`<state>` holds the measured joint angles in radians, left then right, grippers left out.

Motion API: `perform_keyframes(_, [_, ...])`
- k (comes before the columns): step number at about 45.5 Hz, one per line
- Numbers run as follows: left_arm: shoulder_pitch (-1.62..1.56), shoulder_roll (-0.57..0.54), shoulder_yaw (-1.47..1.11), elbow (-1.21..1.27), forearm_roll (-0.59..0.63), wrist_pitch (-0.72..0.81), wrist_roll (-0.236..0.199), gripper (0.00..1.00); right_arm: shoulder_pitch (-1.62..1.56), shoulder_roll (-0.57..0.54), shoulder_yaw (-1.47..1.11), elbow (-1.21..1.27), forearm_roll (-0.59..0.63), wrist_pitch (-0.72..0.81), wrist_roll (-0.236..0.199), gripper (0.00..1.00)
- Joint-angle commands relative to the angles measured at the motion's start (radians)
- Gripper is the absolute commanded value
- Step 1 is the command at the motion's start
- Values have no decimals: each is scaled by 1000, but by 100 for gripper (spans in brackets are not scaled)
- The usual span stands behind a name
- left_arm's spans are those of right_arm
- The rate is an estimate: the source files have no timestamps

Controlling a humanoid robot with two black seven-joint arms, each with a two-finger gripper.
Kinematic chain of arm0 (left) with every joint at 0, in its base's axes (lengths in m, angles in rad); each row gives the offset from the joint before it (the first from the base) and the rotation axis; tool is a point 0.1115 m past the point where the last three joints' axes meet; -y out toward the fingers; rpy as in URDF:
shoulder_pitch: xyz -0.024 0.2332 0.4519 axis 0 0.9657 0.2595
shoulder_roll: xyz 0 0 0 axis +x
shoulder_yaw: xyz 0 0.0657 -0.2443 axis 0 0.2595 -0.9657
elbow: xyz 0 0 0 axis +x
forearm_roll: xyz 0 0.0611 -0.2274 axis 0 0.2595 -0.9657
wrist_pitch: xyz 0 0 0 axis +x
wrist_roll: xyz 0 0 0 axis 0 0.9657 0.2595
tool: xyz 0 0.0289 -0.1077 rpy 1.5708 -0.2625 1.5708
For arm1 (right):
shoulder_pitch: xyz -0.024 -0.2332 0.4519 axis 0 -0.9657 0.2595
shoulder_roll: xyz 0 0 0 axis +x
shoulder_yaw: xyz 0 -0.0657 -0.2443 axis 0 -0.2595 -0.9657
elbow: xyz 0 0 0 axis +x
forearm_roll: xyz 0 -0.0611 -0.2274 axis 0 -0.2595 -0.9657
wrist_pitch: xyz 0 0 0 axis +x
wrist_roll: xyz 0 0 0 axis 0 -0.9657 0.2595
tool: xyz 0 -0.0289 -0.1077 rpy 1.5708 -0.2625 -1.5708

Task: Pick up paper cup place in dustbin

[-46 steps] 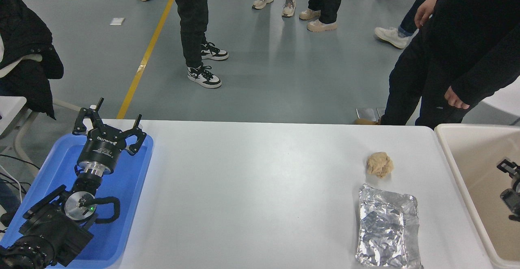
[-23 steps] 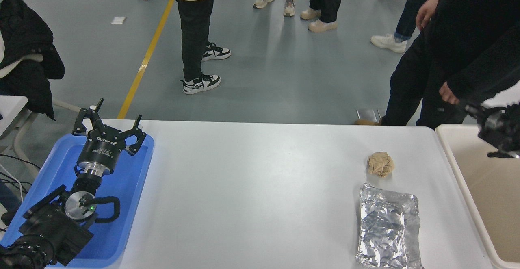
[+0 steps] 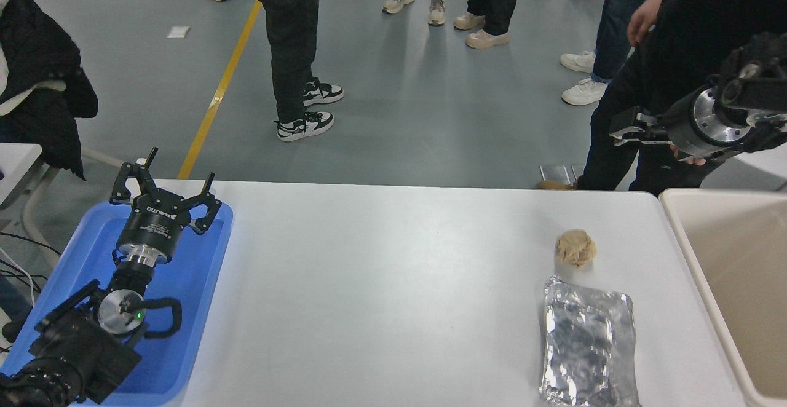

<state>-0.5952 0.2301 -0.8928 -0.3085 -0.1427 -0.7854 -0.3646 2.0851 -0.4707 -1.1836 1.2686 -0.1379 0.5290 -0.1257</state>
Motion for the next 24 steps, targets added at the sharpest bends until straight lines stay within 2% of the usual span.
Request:
perform_keyframes(1, [0,0,0,0,0,0,-1,100,236,-2,-45,216,0,235,0,100])
perform_keyframes(24, [0,0,0,0,0,0,-1,100,294,4,7,241,-2,256,0,100])
